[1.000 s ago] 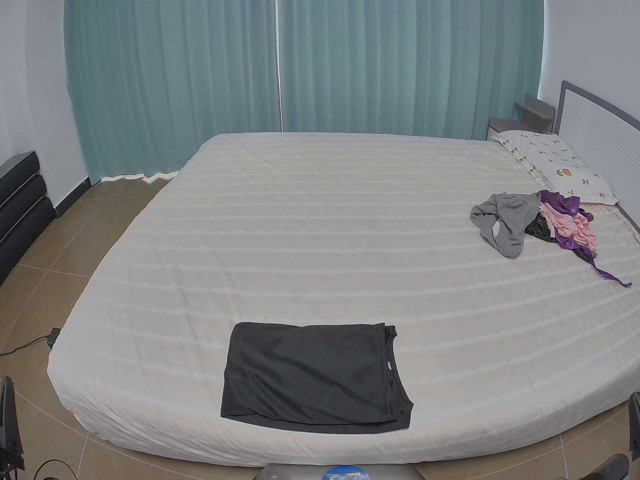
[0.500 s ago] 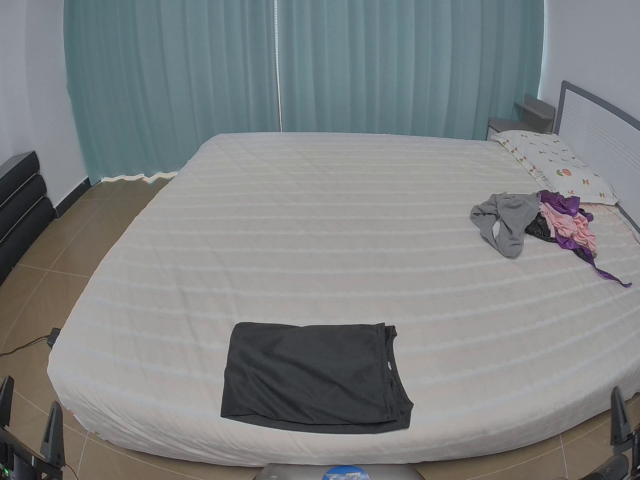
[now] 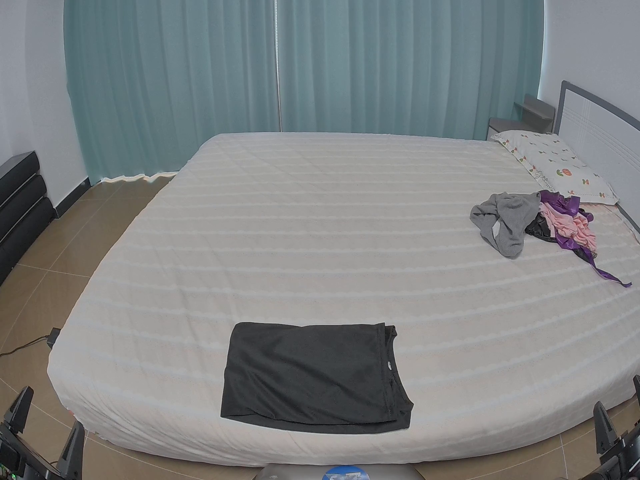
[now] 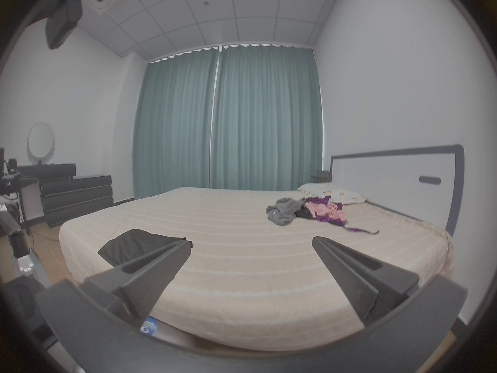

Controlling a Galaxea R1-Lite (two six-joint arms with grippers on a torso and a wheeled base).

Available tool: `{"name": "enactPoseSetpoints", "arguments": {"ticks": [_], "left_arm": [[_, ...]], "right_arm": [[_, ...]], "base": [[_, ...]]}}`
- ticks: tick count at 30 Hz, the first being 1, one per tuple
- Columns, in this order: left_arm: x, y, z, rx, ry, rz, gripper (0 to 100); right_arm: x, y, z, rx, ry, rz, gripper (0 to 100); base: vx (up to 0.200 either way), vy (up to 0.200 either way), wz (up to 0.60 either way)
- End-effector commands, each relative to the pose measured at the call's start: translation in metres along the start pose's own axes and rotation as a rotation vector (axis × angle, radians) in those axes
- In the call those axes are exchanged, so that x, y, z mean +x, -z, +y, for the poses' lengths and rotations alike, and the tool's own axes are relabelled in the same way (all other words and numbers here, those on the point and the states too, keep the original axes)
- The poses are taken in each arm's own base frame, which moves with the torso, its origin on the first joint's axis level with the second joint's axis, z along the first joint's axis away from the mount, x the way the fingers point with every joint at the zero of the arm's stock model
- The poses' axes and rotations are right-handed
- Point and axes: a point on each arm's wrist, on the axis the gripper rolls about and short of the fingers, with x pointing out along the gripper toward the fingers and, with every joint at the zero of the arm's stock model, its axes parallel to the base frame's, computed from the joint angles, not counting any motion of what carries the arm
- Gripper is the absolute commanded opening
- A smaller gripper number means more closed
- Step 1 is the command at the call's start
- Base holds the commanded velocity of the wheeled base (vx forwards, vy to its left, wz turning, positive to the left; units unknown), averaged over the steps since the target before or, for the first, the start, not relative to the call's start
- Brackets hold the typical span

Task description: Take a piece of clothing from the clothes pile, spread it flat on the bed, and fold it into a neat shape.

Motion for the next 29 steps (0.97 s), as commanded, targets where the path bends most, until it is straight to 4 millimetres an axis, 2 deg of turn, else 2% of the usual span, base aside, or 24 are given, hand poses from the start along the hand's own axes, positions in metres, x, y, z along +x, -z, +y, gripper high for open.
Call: {"name": "enactPoseSetpoints", "arguments": {"ticks": [1, 6, 29], "left_arm": [[0.0004, 0.0044, 0.0005, -0.022, -0.024, 0.011, 100], [-0.0003, 0.0115, 0.0012, -0.022, -0.060, 0.083, 100], [-0.0001, 0.0105, 0.0014, -0.016, -0.069, 0.062, 100]], "right_arm": [[0.0000, 0.0044, 0.0001, 0.022, 0.004, 0.007, 100], [0.0004, 0.0042, 0.0001, 0.023, 0.000, -0.003, 100], [0.0004, 0.0042, 0.0003, 0.022, -0.008, -0.003, 100]], "base": [[0.000, 0.000, 0.00], [0.000, 0.000, 0.00], [0.000, 0.000, 0.00]]}}
